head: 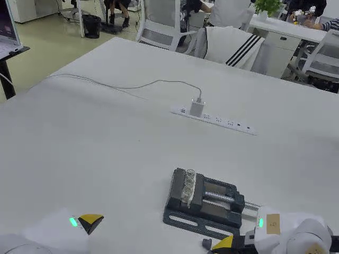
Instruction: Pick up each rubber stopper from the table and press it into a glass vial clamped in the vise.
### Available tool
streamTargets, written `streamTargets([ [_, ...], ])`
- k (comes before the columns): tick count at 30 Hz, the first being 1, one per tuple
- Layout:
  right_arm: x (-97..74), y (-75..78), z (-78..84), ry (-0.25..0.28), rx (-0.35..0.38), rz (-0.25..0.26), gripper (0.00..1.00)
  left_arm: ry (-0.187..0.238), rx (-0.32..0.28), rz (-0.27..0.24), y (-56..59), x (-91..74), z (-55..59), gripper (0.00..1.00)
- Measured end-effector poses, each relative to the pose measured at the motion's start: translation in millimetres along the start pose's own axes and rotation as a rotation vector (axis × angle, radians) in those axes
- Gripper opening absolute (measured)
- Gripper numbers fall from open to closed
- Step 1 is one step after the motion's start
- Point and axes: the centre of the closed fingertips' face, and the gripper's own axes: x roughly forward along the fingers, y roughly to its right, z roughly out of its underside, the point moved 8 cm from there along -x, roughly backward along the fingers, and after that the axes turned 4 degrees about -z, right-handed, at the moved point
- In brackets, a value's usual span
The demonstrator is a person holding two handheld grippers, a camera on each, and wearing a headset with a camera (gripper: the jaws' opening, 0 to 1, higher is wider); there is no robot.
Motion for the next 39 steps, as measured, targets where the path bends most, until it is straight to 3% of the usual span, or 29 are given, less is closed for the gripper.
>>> streamTargets([
  [27,0.6,2.0,-1.4,-0.039,0.014,-0.038,0.01,-0.006,-0.007,0.0,-0.6,0.4,4.0,0.99],
  [39,-1.5,4.1,-0.4,-0.046,0.082,-0.06,0.0,-0.017,-0.001,0.006,0.2,0.6,5.0,0.99],
])
